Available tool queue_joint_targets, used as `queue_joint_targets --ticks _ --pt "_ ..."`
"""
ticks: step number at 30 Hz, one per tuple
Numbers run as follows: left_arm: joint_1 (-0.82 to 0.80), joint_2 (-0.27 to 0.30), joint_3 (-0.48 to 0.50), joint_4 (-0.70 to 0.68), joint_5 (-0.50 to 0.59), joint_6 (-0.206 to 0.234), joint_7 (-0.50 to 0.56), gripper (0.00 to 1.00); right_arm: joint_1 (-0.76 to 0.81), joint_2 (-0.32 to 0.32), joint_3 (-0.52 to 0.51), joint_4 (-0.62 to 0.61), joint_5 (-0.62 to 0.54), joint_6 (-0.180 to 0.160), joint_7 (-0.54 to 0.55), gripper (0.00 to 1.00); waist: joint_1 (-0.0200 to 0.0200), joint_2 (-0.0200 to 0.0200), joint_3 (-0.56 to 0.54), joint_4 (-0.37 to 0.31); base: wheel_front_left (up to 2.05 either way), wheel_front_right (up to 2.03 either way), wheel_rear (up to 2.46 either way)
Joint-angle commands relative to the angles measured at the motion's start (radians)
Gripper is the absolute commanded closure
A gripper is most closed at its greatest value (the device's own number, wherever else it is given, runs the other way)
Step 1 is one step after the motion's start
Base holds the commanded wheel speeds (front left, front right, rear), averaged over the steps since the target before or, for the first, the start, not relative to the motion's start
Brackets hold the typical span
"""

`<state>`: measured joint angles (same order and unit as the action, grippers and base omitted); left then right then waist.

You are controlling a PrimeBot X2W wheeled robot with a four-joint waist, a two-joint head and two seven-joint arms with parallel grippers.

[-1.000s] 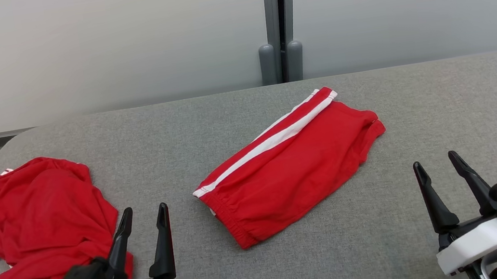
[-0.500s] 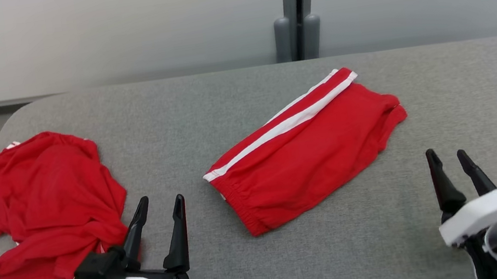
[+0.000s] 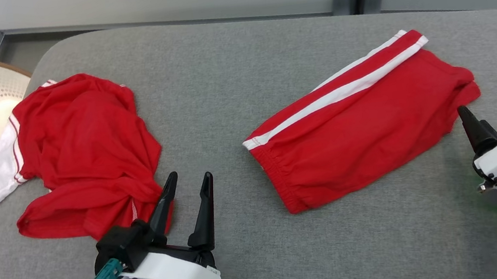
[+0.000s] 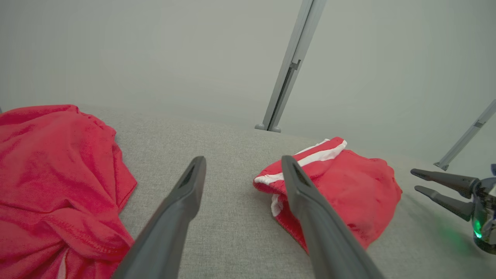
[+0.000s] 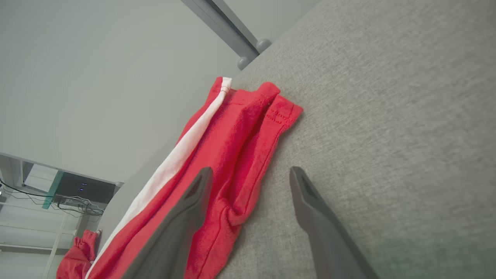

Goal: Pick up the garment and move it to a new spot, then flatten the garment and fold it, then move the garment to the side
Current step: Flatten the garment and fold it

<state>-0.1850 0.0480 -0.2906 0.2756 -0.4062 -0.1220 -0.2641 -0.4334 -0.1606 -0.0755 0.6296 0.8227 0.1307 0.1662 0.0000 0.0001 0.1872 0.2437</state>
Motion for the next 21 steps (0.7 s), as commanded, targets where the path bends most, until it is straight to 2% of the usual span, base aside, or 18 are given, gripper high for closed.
queue_joint_targets --ticks 1,8,16,21 --pt "-0.014 0.004 -0.012 0.006 -0.024 0.014 0.0 0.0 -0.028 -0.009 -0.014 0.023 0.015 0.0 0.027 0.0 0.0 -0.0001 0.042 0.048 0.0 0.0 0.0" --pt "-0.041 0.004 -0.069 0.037 -0.039 0.042 0.0 0.0 -0.101 -0.013 -0.05 0.101 0.049 0.0 0.103 0.0 0.0 -0.0001 0.08 0.106 0.0 0.0 0.0" --pt "-0.053 0.004 -0.112 0.047 -0.036 0.054 0.0 0.0 -0.151 -0.011 -0.073 0.174 0.066 0.002 0.109 0.0 0.0 -0.0001 0.099 0.146 0.0 0.0 0.0" --pt "-0.072 0.004 -0.129 0.031 -0.052 0.057 0.0 0.0 -0.207 -0.038 -0.085 0.256 0.024 0.002 0.089 0.0 0.0 -0.0001 0.116 0.166 0.0 0.0 0.0"
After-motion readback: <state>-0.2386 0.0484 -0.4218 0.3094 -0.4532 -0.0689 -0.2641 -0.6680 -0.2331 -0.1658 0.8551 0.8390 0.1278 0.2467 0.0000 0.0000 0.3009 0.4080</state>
